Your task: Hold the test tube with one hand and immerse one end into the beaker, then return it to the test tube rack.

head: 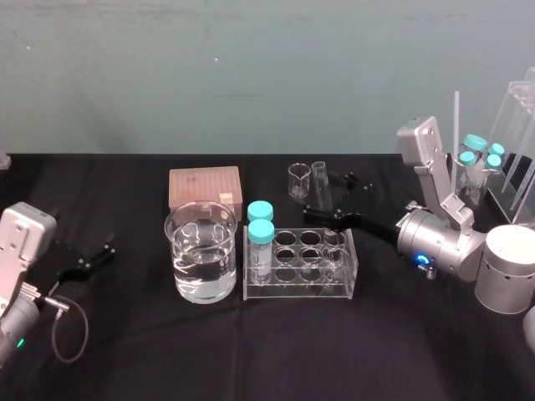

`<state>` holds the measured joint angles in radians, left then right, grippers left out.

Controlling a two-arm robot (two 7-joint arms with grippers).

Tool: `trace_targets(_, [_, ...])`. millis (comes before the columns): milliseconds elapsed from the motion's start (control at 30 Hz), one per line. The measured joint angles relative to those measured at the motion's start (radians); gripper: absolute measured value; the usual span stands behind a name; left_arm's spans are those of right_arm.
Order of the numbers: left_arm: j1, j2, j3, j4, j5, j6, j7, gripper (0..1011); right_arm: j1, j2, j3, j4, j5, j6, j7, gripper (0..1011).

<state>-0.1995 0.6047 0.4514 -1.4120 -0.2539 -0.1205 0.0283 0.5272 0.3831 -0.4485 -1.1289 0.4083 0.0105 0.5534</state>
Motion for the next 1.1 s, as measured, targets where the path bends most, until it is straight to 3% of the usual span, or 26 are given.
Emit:
trace_targets(900, [0.000, 0.000, 0.000, 0.000, 0.000, 0.000, 0.000, 1000, -0.002, 0.001, 0.002, -0.002, 0.004, 0.000, -0.002, 1002])
trace_targets(1100, [0.000, 0.000, 0.000, 0.000, 0.000, 0.000, 0.000, 1000, -0.002, 0.001, 0.002, -0.002, 0.004, 0.000, -0.003, 870])
